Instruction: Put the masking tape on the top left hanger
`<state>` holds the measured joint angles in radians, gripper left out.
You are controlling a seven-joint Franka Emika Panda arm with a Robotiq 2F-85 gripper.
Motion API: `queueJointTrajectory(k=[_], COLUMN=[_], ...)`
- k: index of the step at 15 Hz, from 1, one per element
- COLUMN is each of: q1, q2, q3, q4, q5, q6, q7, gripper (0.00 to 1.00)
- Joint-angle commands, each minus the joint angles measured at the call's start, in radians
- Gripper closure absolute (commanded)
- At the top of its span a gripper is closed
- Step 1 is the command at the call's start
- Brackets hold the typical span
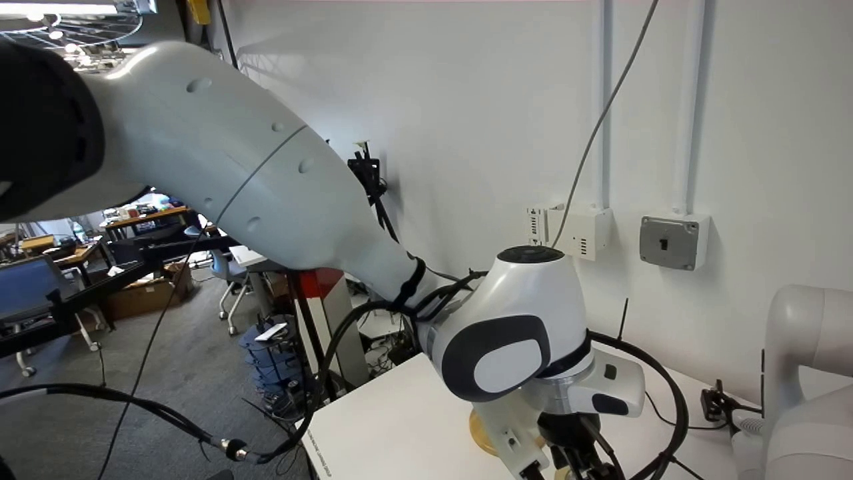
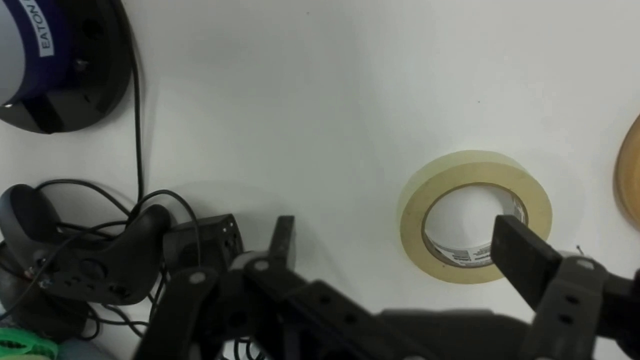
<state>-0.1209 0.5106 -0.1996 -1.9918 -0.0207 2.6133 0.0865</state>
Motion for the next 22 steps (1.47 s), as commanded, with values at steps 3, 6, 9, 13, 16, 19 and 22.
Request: queueJointTrajectory(k=[3, 6, 9, 13, 16, 19, 22], q1=[-0.013, -0.011, -0.009, -0.012, -0.023, -0.027, -0.027], q2=[0.125, 0.177, 0.218, 0.259, 0.287, 0.317, 0.342], q3=[0.0, -0.004, -0.004, 0.002, 0.02, 0.033, 0.035], q4=[0.128, 0.174, 0.211, 0.247, 0.276, 0.306, 0.336], q5=[0.019, 0.019, 0.021, 0.032, 0.061, 0.094, 0.111], q6=[-0.007, -0.012, -0.014, -0.009, -0.009, -0.015, -0.021], q7=[0.077, 0.108, 0.128, 0.141, 0.137, 0.136, 0.134], gripper=[0.0, 0.0, 0.0, 0.0, 0.0, 0.0, 0.0])
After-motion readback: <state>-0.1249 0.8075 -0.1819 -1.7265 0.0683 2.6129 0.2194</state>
